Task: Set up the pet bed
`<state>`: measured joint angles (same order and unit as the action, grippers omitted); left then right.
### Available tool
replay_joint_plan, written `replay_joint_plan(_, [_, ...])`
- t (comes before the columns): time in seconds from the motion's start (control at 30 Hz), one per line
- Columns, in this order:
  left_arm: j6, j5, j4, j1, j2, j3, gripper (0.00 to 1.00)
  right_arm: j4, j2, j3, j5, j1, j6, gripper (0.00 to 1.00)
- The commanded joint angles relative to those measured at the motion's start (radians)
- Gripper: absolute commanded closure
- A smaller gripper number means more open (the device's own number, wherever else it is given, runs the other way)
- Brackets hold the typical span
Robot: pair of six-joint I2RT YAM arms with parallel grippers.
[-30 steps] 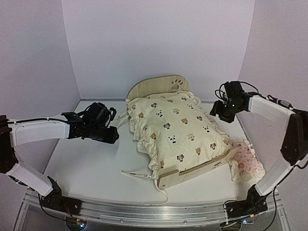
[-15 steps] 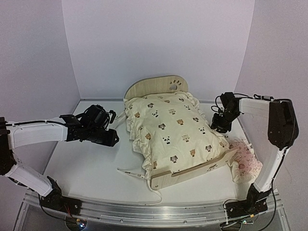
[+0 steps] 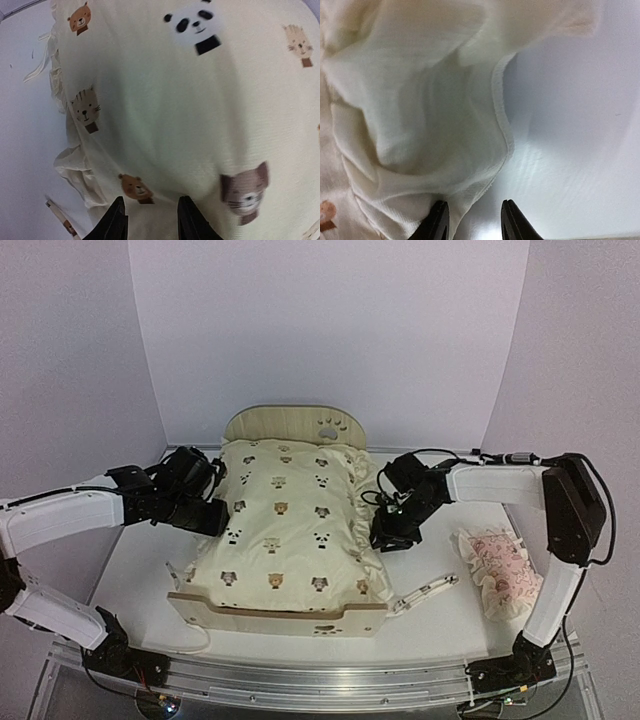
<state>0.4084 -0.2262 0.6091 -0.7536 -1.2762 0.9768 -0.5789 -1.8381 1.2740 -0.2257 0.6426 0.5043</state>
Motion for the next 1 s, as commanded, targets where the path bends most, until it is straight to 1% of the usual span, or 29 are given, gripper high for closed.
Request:
replay_joint_plan(0.0, [-0.010, -0.080, 0.102, -0.003, 0.057, 0.082, 0.64, 0.073, 0.008, 0.096, -0.096, 0.095, 0.024, 0.62])
replay_joint_plan(0.07, [-0.011, -0.092, 0.126, -0.003, 0.061, 0.095, 0.64, 0.065, 0.026, 0.114, -0.049, 0.097, -0.013, 0.61])
replay_joint_plan(0.13, [-0.011, -0.097, 0.136, -0.003, 0.065, 0.099, 0.64, 0.045, 0.065, 0.121, 0.066, 0.092, -0.099, 0.53])
replay_joint_plan(0.17, [-0.011, -0.097, 0.139, -0.003, 0.069, 0.098, 0.64, 0.039, 0.083, 0.125, 0.114, 0.084, -0.156, 0.46])
replay_joint_plan(0.23, [-0.006, -0.090, 0.143, -0.003, 0.076, 0.098, 0.64, 0.040, 0.106, 0.140, 0.217, 0.064, -0.252, 0.26])
replay_joint_plan(0.27, [-0.005, -0.087, 0.146, -0.003, 0.079, 0.097, 0.64, 0.040, 0.107, 0.155, 0.268, 0.053, -0.299, 0.19])
replay_joint_plan(0.33, [-0.003, -0.080, 0.149, -0.003, 0.082, 0.098, 0.64, 0.042, 0.093, 0.197, 0.325, 0.025, -0.388, 0.11])
replay_joint_plan(0.4, [-0.002, -0.078, 0.155, -0.003, 0.080, 0.100, 0.64, 0.046, 0.060, 0.266, 0.353, -0.004, -0.463, 0.06])
replay_joint_plan(0.53, [0.006, -0.071, 0.162, -0.003, 0.073, 0.099, 0.64, 0.131, -0.041, 0.399, 0.341, -0.048, -0.624, 0.02])
replay_joint_plan(0.67, [0.003, -0.052, 0.146, -0.003, 0.066, 0.088, 0.64, 0.206, -0.158, 0.515, 0.217, -0.087, -0.750, 0.02])
replay_joint_plan(0.83, [-0.010, -0.011, 0.124, -0.003, 0.039, 0.086, 0.64, 0.250, -0.305, 0.662, 0.048, -0.130, -0.814, 0.03])
replay_joint_plan(0.93, [-0.014, 0.006, 0.112, -0.003, 0.029, 0.081, 0.64, 0.307, -0.385, 0.728, 0.010, -0.149, -0.828, 0.07])
replay_joint_plan(0.97, [-0.015, 0.008, 0.108, -0.003, 0.027, 0.076, 0.64, 0.324, -0.409, 0.752, -0.009, -0.152, -0.826, 0.09])
